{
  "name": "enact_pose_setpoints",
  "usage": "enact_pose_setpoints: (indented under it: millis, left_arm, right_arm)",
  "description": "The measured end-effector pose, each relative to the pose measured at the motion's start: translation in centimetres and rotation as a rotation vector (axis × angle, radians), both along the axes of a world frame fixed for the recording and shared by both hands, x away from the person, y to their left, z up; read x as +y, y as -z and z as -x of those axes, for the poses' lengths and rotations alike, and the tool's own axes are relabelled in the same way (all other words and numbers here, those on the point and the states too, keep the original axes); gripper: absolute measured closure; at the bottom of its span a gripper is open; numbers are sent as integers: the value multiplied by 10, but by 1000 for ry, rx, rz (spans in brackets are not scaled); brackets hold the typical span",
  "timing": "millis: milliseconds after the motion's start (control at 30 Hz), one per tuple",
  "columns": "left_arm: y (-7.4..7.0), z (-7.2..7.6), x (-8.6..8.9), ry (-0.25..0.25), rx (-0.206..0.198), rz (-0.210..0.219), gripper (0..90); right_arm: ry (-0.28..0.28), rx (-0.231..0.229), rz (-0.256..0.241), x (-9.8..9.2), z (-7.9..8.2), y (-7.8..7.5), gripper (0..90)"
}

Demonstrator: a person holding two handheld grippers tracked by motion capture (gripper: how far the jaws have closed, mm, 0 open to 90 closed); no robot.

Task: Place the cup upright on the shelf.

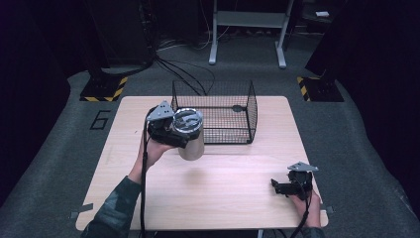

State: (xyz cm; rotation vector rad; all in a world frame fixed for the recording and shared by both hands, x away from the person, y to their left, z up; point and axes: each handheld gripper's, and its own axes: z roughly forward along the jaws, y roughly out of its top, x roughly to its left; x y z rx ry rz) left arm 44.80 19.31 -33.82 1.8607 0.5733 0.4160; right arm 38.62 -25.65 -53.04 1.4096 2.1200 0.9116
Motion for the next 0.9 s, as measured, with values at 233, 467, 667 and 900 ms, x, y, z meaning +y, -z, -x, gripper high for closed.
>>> enact_pose_setpoints:
  millis: [233, 467, 667, 900]
  left_arm:
    - [-9, -4, -1, 7, -4, 4, 39]
    - [-19, -11, -4, 2, -14, 2, 39]
    - [-25, -20, -7, -6, -17, -2, 39]
    - [-32, -27, -10, -15, -20, -9, 39]
  right_arm:
    - [0, 0, 0, 0, 0, 0, 0]
    - [0, 0, 0, 0, 0, 0, 0]
    - [0, 0, 0, 0, 0, 0, 0]
    - [-1, 0, 0, 0, 0, 0, 0]
